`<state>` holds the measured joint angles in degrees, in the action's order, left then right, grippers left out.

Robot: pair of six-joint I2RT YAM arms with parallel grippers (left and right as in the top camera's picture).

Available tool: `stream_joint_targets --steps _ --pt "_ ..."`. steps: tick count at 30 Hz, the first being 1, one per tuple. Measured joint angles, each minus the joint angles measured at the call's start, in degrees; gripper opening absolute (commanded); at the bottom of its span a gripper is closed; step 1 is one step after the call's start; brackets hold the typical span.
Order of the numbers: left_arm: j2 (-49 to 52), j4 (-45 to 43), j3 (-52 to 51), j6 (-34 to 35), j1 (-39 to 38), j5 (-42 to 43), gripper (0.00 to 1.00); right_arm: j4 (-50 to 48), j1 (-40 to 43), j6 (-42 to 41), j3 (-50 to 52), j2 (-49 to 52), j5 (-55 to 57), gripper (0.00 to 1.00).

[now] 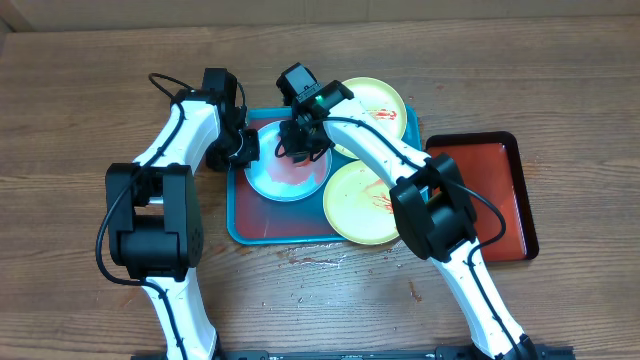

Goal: Clean dirty plates on tray and stack at the side
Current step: 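Scrub the blue plate surface with the sponge in the right gripper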

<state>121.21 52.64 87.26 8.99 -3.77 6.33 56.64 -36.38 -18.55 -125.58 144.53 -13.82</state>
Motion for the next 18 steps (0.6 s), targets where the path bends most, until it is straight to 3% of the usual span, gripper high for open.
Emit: stream_joint_targets --steps 5,9,14,18 --pt "0.00 0.00 0.00 0.02 0.00 -0.07 0.04 3.32 -0.59 3.28 -0.22 1.11 -11.72 0.04" --pt "0.00 0.00 0.00 0.02 0.00 -0.07 0.04 10.08 -0.94 5.09 -0.44 1.27 -14.40 0.04" --pt "0.00 0.00 0.00 0.02 -0.02 -0.07 0.04 14.71 -0.79 4.83 -1.18 1.20 -10.58 0.04" --pt "0.00 -0.20 0.00 0.02 -0.02 0.39 0.04 15.63 -1.18 1.44 -1.33 0.07 -0.92 0.04"
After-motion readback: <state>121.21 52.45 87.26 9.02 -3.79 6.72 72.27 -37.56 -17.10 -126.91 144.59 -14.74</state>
